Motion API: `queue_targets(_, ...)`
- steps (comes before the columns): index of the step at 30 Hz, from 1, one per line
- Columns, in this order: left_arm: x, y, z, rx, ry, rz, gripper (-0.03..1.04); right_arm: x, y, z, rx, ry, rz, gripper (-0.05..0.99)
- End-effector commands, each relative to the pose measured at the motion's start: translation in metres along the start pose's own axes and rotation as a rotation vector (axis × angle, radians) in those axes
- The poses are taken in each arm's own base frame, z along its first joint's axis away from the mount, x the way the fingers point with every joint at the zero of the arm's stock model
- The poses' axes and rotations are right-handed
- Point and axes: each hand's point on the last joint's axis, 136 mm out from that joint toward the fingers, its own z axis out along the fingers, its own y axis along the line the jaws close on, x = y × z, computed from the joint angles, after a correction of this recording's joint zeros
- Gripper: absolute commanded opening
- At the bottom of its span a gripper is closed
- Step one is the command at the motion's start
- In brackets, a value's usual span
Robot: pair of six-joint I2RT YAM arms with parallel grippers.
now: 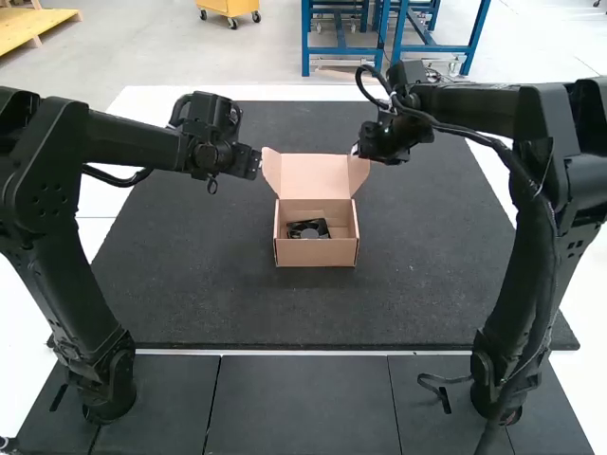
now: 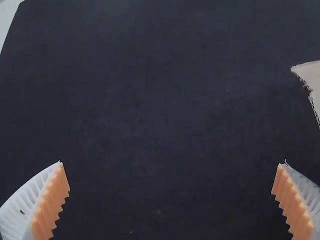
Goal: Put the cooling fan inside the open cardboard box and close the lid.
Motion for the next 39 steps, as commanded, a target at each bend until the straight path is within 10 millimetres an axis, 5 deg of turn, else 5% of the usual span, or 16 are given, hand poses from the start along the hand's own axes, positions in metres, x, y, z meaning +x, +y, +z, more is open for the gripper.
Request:
queue_targets(1,0.001,-0.004,0.004,-0.002,0.000,-0.006,0.96,-0.012,0.010,-0.004,-0.021,-0.030,-0.010,0.32)
queue_targets(15,0.002,-0.020,0.002,0.022,0.001,-0.001,0.96,-0.007,0.007,-0.003,-0.015,-0.017,-0.012,0.16)
queue_targets(25,0.006,-0.025,-0.001,0.031,0.022,-0.032,0.96,0.027,0.001,0.004,-0.015,0.050,-0.011,0.01)
queue_targets(32,0.007,-0.023,-0.006,0.030,0.027,-0.063,0.96,0.030,0.019,-0.001,-0.064,-0.044,-0.042,0.01)
queue_targets(39,0.008,-0.024,-0.009,0.032,0.026,-0.078,0.96,0.055,0.039,-0.004,-0.109,-0.022,-0.071,0.01)
